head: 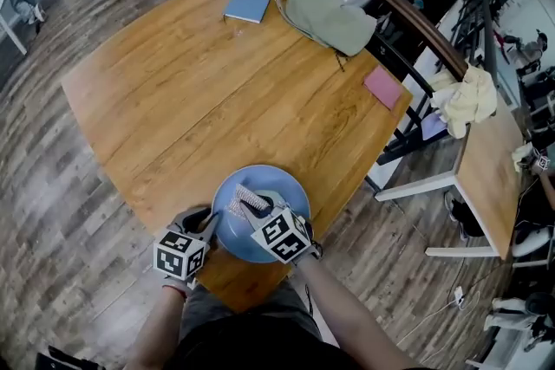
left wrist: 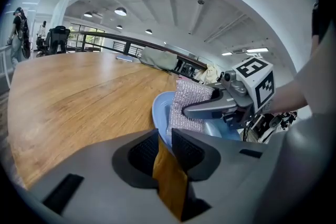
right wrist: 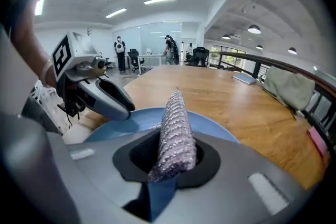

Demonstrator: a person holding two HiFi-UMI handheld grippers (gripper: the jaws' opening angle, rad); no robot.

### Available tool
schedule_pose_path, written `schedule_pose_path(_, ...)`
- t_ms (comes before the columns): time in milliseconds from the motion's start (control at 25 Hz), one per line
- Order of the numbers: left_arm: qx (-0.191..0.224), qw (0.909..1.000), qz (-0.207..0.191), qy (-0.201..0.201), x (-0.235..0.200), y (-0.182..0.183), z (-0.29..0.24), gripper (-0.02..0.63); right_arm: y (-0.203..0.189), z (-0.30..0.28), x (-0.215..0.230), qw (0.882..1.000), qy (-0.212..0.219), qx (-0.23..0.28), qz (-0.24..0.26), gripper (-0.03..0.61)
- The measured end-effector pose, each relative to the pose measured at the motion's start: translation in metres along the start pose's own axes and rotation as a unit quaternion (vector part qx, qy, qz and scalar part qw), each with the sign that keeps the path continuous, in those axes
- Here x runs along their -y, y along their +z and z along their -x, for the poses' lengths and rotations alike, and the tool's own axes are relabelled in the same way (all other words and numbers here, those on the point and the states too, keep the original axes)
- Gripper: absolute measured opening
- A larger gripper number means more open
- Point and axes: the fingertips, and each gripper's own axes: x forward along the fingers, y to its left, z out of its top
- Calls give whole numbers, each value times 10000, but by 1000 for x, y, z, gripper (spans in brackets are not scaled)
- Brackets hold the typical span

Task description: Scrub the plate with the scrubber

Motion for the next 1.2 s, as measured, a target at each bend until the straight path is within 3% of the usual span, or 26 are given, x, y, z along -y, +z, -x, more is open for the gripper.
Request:
schedule_pose_path(160,58,9998,69,158,-1,1,1,69,-1,-16,3,9975,119,-261,644,75)
schedule_pose_path(320,105,9996,100,235,-1,2,-2,65,-6,-22,8,9943,193,-430,961,75)
schedule_pose_path(640,239,9986,189,425,1,0,2,60,-3,-27,25,9806,-159,-549,1877,74)
schedule_pose_path(1200,120,9983,195,528,4,0,3,55,-23,-3,87,9706,-996,-963,1969,71)
